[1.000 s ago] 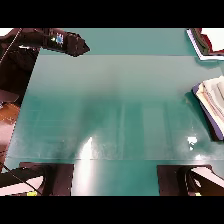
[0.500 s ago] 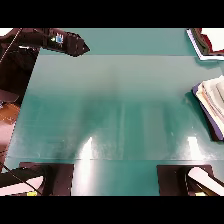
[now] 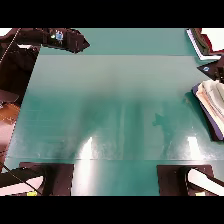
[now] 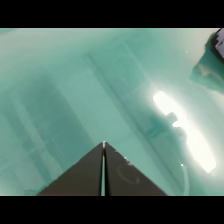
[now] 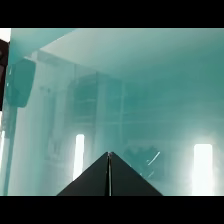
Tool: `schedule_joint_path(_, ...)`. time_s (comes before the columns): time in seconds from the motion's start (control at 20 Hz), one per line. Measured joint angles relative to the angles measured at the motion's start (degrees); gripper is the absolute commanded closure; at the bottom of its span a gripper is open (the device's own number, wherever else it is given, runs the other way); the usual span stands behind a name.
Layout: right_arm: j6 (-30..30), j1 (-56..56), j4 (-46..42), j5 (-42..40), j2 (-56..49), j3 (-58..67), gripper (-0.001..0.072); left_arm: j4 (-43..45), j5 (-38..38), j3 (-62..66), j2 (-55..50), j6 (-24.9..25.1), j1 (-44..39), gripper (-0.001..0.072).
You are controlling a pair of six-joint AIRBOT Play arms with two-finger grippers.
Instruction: Fold the shirts.
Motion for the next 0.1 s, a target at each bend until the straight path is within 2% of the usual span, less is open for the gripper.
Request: schedule_joint_path(0.1, 0.0, 0.4, 0.0, -0.3, -0.3, 0.0, 0.0698, 0.0, 0.9, 0.0, 0.0, 0.0, 0.0, 0.0676)
